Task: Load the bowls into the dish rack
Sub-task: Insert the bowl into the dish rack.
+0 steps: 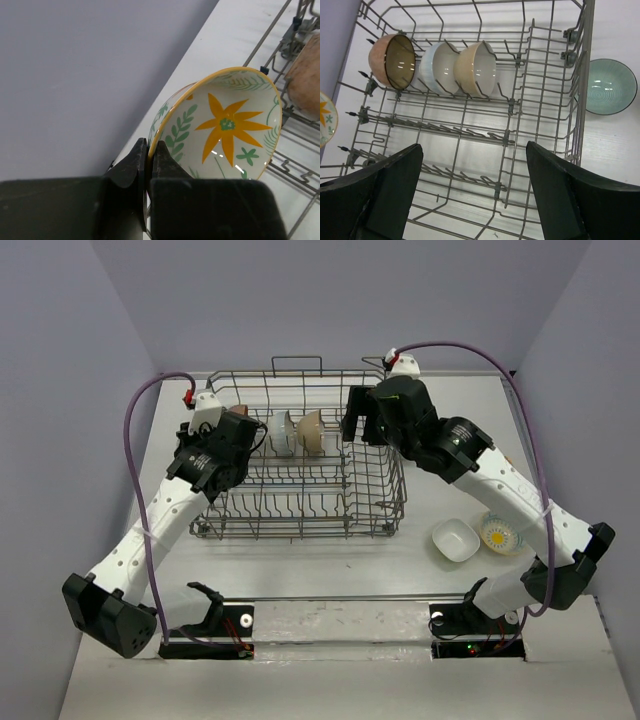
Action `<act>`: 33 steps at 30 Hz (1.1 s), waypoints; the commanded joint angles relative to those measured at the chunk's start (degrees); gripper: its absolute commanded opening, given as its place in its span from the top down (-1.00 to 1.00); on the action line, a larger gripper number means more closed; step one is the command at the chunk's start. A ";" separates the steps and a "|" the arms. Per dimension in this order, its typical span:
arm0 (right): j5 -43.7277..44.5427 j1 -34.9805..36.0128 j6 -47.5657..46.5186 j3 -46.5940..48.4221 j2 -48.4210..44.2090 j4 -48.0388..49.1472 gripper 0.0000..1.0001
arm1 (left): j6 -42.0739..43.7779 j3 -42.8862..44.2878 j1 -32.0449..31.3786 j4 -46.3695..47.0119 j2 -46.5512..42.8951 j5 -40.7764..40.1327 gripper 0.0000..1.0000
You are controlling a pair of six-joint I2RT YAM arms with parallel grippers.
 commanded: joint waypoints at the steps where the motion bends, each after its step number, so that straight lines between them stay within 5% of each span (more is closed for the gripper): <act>1: 1.12 0.46 -0.42 -1.35 -2.99 2.24 -0.79 | 4.09 -2.22 0.08 4.90 -2.46 -6.98 1.00; 14: -0.37 0.46 -0.16 -8.83 -7.22 5.14 -0.79 | 12.45 -8.47 -1.85 12.12 -4.31 -6.80 1.00; 19: -0.11 0.46 -0.34 -10.94 -8.36 5.50 -0.79 | 12.81 -8.30 -5.80 11.25 0.51 -13.82 1.00; 33: -0.11 0.46 -1.39 -12.70 -11.08 5.50 -0.80 | 12.28 -8.38 -8.09 10.37 6.41 -16.65 1.00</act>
